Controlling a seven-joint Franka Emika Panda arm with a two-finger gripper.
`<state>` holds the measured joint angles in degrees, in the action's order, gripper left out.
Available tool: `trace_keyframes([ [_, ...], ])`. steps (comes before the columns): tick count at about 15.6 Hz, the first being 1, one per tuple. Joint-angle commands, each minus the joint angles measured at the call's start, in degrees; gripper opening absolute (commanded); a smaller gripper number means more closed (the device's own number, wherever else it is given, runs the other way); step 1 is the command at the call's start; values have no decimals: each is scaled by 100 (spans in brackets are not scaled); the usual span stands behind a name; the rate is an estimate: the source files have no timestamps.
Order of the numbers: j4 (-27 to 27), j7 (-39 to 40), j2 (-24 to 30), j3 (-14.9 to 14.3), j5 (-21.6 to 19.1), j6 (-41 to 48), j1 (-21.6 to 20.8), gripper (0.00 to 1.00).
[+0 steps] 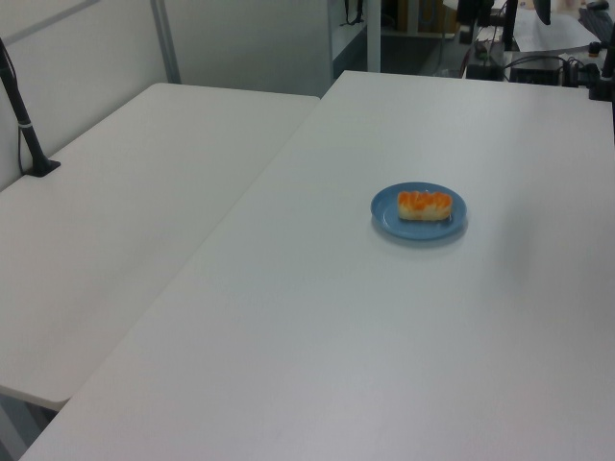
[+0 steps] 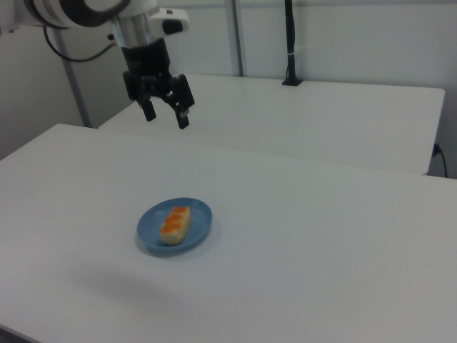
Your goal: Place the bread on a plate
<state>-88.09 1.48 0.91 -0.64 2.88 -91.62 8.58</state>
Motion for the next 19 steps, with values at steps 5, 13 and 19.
trace_keyframes([
  [5, -331, -878, 217, -32, -324, -532, -129, 100],
  [13, -297, 432, 208, -32, -130, -181, -111, 100],
  [19, -323, 424, 190, -41, -139, -392, -59, 100],
])
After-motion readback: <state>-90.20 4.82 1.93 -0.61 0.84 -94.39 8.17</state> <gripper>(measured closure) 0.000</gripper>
